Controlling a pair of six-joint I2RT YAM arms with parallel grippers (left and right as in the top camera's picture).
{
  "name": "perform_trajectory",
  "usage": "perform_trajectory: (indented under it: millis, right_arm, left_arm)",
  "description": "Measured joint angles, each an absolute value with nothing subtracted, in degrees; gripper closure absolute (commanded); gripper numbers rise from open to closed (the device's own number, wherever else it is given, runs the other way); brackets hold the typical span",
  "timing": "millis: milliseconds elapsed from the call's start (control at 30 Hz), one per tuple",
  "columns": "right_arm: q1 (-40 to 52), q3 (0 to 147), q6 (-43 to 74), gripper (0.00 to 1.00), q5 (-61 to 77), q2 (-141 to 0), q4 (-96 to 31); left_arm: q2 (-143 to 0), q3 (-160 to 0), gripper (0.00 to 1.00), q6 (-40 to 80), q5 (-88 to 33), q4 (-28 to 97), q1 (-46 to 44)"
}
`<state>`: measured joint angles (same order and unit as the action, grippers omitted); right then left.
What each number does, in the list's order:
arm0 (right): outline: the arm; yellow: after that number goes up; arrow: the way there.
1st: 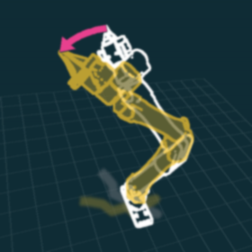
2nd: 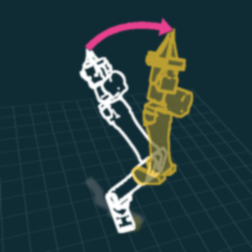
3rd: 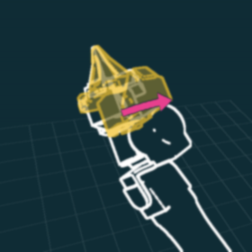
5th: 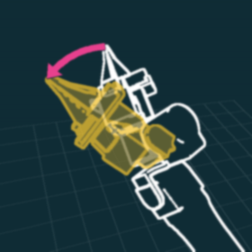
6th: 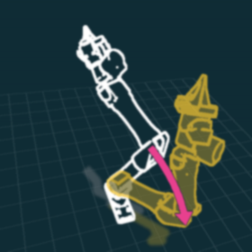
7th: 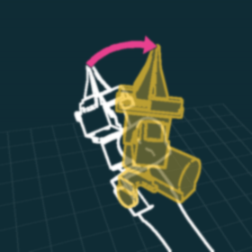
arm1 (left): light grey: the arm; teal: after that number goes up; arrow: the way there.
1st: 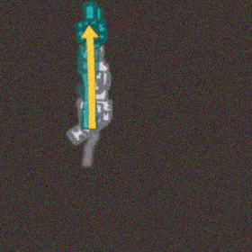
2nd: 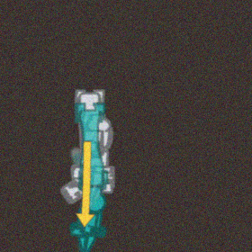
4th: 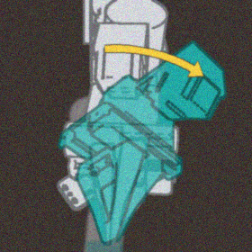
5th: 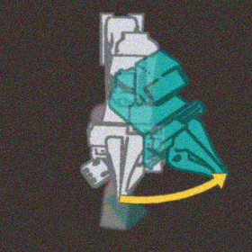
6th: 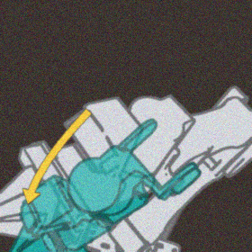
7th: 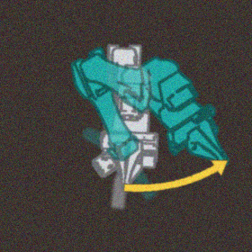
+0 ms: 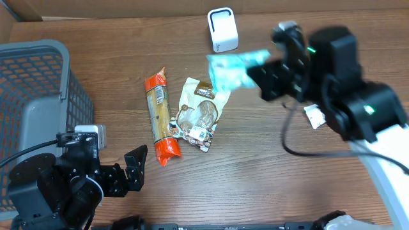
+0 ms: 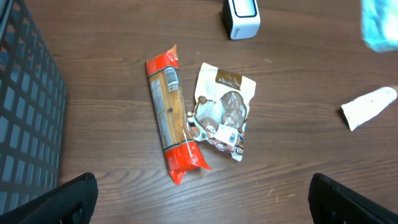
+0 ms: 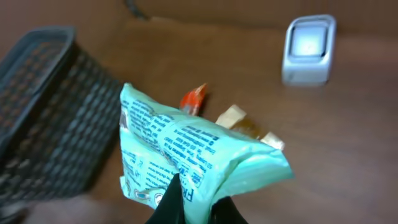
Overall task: Scan the item barcode
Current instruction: 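Lift the green packet and carry it toward the white scanner, then hold the green packet's barcode against the white scanner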
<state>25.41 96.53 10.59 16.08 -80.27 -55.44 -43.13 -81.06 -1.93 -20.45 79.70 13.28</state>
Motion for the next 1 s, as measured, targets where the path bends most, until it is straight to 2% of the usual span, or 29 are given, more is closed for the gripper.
perform_trajectory:
  millis: [100,200,300,400,600,733,867,1000]
  right_arm:
    - [30.5,104.3,8.2,0.96,1.8,-87.5,-52.5]
    - [33.5,106.4,2.9,0.96,-14.9,-94.6,-41.1]
    - [33.9,106.8,-6.1,0.96,-26.4,-101.8,-30.5]
    - [33.3,106.7,-20.4,0.96,-33.8,-109.8,-21.8]
    - [31.4,106.5,-45.4,0.96,-38.5,-122.8,-2.7]
    - [29.9,106.5,-56.6,0.96,-37.1,-126.5,3.2]
    - [27.9,106.5,-64.2,0.96,-34.0,-129.4,9.2]
    - [26.4,106.5,-66.9,0.96,-31.4,-131.3,10.7]
  left_arm:
    - [-43.1,-81.1,0.01,-1.9,-20.3,79.7,13.3]
    - [-43.1,-81.1,0.0,-1.9,-20.3,79.7,13.3]
    - [-43.1,-81.1,0.0,-1.9,-20.3,79.7,13.3]
    - [-43.1,-81.1,0.0,-1.9,-20.3,79.7,13.3]
    - [-43.1,-81.1,0.0,-1.9,-20.3,79.7,13.3]
    - [-43.1,-81.1,0.0,-1.9,-20.3,79.7,13.3]
    - [-43.1,-81.1,0.0,-1.9,-20.3,79.7,13.3]
    - [-43.1,-81.1,0.0,-1.9,-20.3,79.7,13.3]
